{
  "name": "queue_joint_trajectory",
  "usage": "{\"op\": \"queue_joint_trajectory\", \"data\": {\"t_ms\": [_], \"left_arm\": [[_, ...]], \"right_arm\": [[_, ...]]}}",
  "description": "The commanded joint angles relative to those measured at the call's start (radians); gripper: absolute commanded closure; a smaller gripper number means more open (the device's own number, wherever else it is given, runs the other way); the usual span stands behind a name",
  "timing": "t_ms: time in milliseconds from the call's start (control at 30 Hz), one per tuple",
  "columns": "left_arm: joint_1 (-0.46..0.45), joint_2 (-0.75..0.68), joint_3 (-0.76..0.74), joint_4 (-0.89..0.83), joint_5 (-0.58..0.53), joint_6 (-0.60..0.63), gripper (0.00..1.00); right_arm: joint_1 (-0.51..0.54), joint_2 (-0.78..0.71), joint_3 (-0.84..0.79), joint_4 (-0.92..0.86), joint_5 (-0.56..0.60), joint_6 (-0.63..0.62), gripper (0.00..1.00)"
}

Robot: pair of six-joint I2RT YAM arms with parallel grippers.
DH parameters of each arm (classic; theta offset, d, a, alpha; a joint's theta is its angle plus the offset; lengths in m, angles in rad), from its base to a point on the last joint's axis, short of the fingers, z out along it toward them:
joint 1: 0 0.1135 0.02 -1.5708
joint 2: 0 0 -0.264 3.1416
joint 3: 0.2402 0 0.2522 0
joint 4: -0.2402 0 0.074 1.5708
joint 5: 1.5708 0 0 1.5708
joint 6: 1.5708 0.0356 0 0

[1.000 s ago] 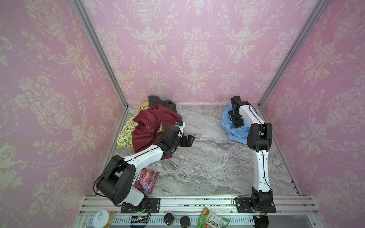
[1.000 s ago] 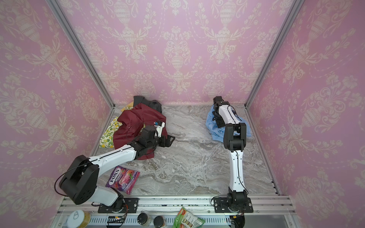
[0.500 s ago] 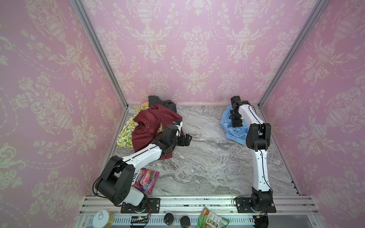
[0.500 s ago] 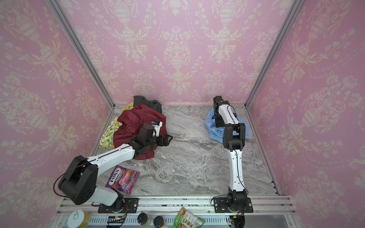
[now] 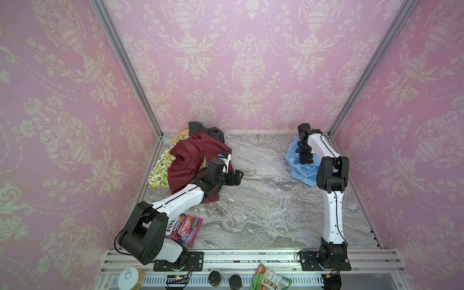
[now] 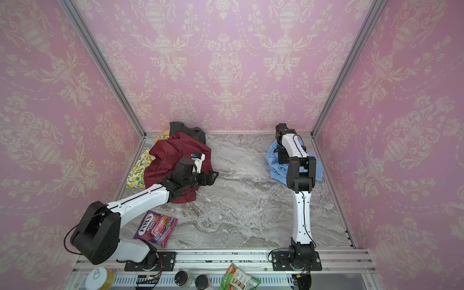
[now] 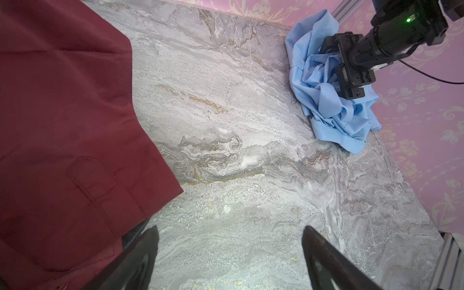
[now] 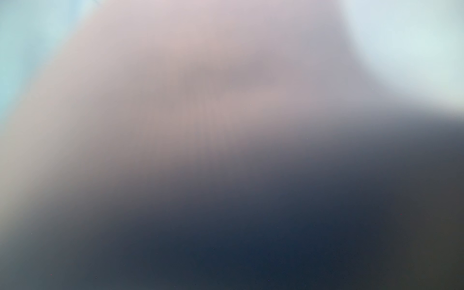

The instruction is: Pick out a specific cloth from the pile

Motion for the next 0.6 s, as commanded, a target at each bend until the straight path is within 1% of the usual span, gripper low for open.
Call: {"op": "queue_joint_trajectory", "data": {"t_ms": [0, 67, 133, 200, 300, 433, 567], "left_arm": [[0.006, -0.022, 0.014, -0.022, -0.011, 0.023, 0.08], [0.006, -0.026, 0.024, -0.030, -0.017, 0.028, 0.07], [0.006, -0.034, 0.029, -0.036, -0.027, 0.031, 0.01], [0.006, -0.047, 0.032, -0.045, -0.043, 0.033, 0.01], [0.006, -0.075, 0.032, -0.064, -0.068, 0.038, 0.01], [0.006, -0.107, 0.048, -0.111, -0.099, 0.055, 0.01], [0.007, -0.139, 0.067, -0.181, -0.139, 0.079, 0.01]], "right_arm": [[-0.008, -0.057, -0.033, 0.003, 0.036, -0.035, 0.00], [-0.008, -0.089, -0.053, 0.017, 0.037, -0.039, 0.00], [-0.006, -0.124, -0.091, 0.061, 0.039, -0.050, 0.00], [-0.001, -0.164, -0.129, 0.100, 0.059, -0.059, 0.00], [0.007, -0.218, -0.152, 0.106, 0.103, -0.072, 0.00], [0.020, -0.264, -0.162, 0.093, 0.103, -0.075, 0.00], [0.034, -0.305, -0.172, 0.072, 0.114, -0.104, 0.00]]}}
